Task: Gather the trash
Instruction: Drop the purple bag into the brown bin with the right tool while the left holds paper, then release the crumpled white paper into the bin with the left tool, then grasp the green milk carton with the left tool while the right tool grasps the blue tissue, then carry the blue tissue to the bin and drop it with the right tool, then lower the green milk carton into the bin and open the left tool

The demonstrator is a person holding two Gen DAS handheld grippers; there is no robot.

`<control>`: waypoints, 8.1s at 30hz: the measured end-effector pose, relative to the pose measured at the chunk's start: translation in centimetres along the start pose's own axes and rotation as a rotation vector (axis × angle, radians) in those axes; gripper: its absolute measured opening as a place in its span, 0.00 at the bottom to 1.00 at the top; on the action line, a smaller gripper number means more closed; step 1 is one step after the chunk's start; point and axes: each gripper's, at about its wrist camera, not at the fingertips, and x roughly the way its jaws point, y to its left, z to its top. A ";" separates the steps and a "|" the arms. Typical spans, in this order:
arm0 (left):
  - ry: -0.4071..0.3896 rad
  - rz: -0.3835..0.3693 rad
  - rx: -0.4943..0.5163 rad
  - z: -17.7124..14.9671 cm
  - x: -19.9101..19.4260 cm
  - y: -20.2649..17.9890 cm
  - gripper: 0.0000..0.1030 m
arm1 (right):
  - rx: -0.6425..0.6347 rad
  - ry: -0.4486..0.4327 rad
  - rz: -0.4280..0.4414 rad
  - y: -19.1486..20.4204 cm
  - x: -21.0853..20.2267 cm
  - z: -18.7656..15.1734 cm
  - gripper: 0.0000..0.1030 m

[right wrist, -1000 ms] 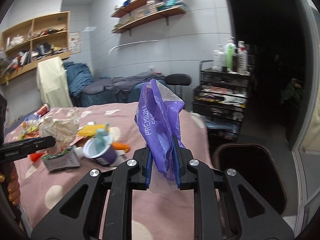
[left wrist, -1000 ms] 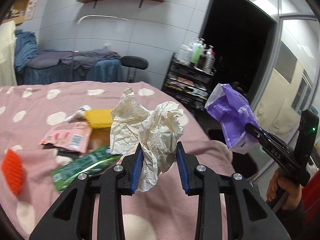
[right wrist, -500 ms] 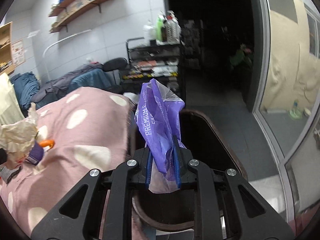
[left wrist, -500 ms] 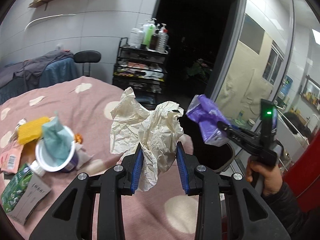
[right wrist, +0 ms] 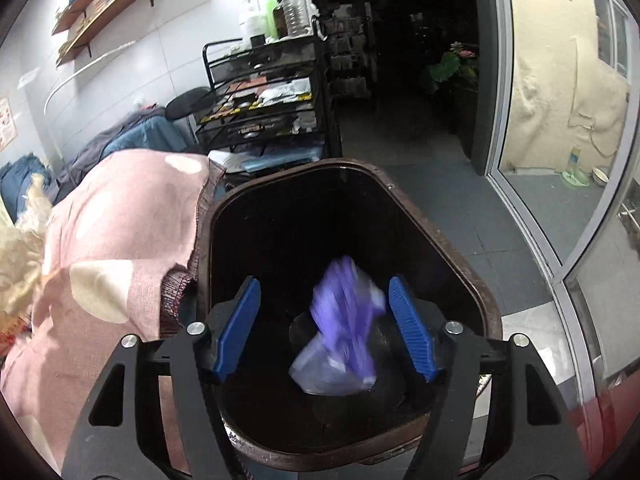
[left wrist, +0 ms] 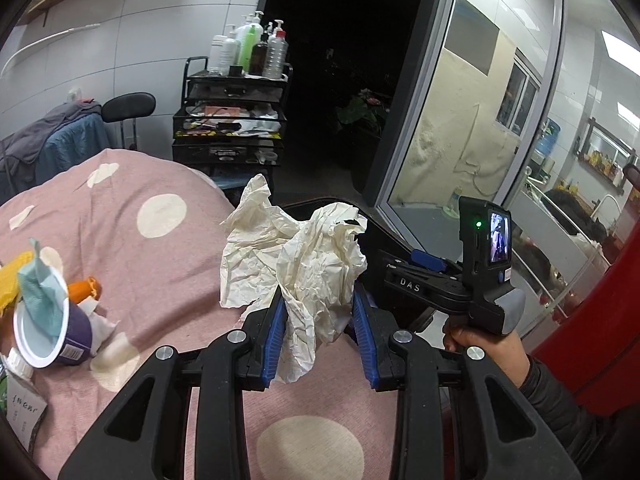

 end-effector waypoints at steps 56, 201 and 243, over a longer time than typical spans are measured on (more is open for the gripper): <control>0.001 -0.046 0.191 2.4 3.9 -5.9 0.95 | 0.084 -0.192 -0.102 -3.2 -8.5 0.6 0.92; 0.047 -0.023 -0.007 0.2 0.6 4.2 0.48 | -0.148 0.024 0.029 2.8 1.7 4.4 0.03; 0.197 -0.149 0.107 5.3 11.4 -3.2 0.48 | 0.046 -0.162 -0.081 -3.0 -8.7 0.7 0.93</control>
